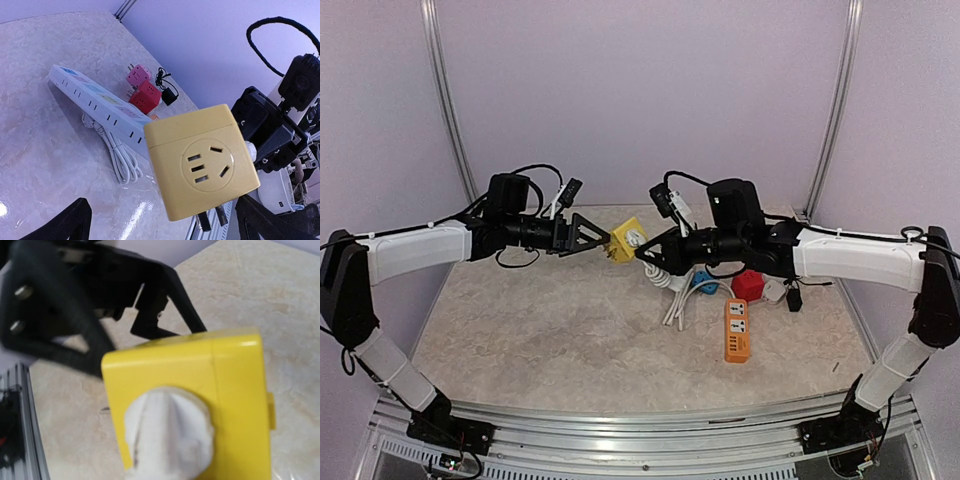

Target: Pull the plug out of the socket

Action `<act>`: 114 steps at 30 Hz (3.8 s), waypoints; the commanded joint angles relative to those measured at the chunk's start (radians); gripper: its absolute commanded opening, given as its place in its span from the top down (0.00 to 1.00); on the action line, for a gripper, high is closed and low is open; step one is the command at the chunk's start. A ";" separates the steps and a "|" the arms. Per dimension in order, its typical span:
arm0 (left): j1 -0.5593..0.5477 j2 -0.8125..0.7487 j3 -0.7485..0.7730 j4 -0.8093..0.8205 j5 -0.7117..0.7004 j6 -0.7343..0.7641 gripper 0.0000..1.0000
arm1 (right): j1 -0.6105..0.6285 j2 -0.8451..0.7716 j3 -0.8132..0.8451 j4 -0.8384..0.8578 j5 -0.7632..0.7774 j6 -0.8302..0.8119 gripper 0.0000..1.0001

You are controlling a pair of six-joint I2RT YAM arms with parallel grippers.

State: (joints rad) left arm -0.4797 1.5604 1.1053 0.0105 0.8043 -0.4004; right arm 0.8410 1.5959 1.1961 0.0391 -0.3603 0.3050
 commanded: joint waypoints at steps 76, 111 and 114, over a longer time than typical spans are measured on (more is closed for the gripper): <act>-0.140 0.119 0.096 -0.374 -0.230 0.131 0.78 | 0.106 0.047 0.232 -0.273 0.137 -0.243 1.00; -0.061 0.048 -0.002 -0.204 -0.093 0.039 0.86 | 0.071 -0.005 0.077 -0.165 0.272 -0.168 1.00; -0.063 0.054 0.009 -0.236 -0.209 0.050 0.87 | 0.112 -0.013 0.081 -0.165 0.273 -0.153 1.00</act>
State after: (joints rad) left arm -0.5625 1.6085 1.1172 -0.0742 0.7780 -0.4263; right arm 0.9478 1.6390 1.2297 -0.1253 -0.2192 0.0944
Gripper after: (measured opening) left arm 0.682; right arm 0.099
